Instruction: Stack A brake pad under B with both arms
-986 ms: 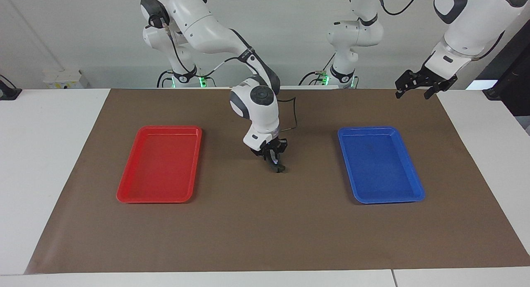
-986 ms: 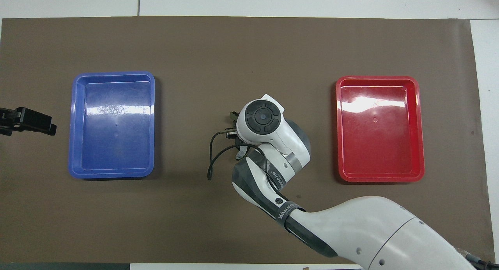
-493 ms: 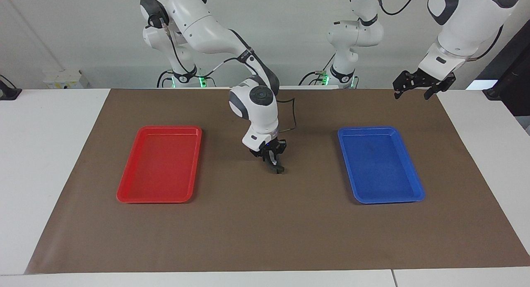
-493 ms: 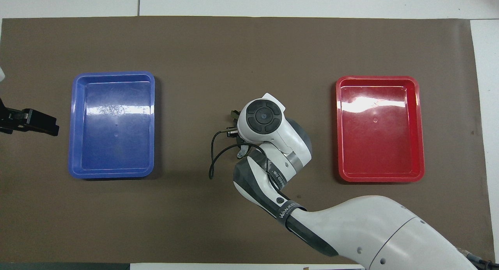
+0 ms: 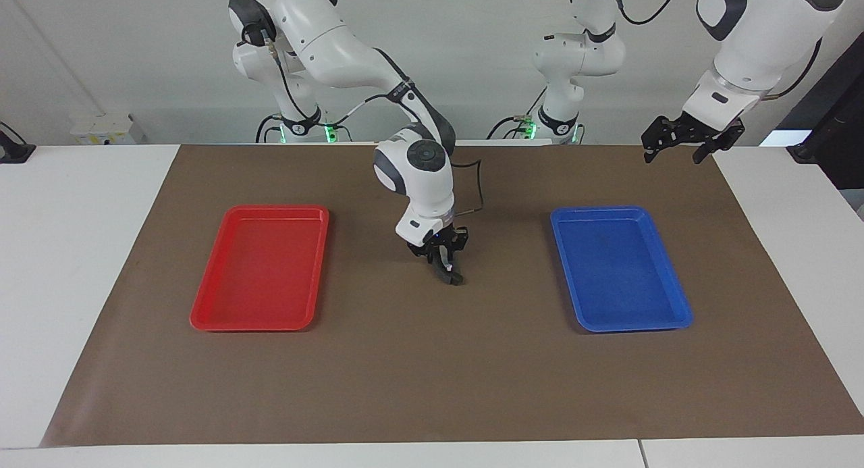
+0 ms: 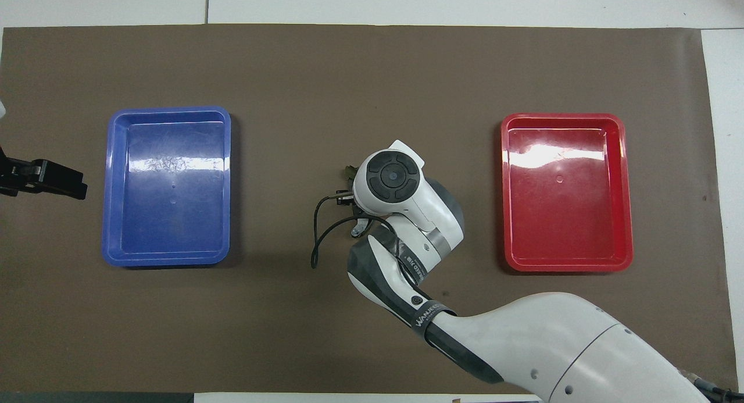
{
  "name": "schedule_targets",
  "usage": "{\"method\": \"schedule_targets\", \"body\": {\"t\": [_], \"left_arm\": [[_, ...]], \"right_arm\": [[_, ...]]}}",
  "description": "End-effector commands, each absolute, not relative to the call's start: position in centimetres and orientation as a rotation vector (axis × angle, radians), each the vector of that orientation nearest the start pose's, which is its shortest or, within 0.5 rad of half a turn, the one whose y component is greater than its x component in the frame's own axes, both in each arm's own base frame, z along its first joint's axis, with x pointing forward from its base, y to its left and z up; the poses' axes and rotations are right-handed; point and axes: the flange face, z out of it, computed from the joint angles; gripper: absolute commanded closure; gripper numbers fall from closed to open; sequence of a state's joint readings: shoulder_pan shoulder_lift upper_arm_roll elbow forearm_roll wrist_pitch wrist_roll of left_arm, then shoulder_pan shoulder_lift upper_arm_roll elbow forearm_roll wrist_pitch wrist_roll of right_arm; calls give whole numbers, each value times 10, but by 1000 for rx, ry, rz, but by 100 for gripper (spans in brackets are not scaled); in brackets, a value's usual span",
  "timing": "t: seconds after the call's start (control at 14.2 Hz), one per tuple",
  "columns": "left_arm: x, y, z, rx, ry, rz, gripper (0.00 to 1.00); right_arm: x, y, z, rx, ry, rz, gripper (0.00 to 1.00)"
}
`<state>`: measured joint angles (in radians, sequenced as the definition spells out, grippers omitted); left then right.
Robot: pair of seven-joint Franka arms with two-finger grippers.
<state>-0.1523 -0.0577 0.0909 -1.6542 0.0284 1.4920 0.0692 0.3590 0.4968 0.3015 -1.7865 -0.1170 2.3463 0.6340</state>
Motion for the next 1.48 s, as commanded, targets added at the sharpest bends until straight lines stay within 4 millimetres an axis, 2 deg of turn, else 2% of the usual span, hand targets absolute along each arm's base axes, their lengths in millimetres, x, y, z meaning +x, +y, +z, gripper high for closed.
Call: {"method": "schedule_targets", "body": {"t": [0.0,0.21,0.28,0.49,0.56,0.77,0.92,1.13,1.27,1.41], "left_arm": [[527,-20,612,-3093,186,153,0],[527,-19,612,-3093,182,153,0],[527,-19,612,-3093,182,153,0],[527,-19,612,-3093,182,153,0],[527,-19,612,-3093,184,153,0],[527,-19,612,-3093,182,153,0],[527,-19,612,-3093,182,153,0],[527,-19,612,-3093,182,153,0],[527,-19,612,-3093,182,156,0],[527,-19,612,-3093,182,156,0]], "right_arm": [[535,394,296,-3054,-74,-76,1],[543,388,315,-3076,-52,-66,1],[544,379,337,-3088,-39,-94,1],[571,307,397,-3122,118,-153,1],[580,276,420,-3130,188,-183,1],[594,203,466,-3158,334,-246,1],[599,152,494,-3172,355,-280,1],[588,83,537,-3230,312,-266,1],[572,48,560,-3263,264,-197,1],[554,31,578,-3267,226,-105,1]]}}
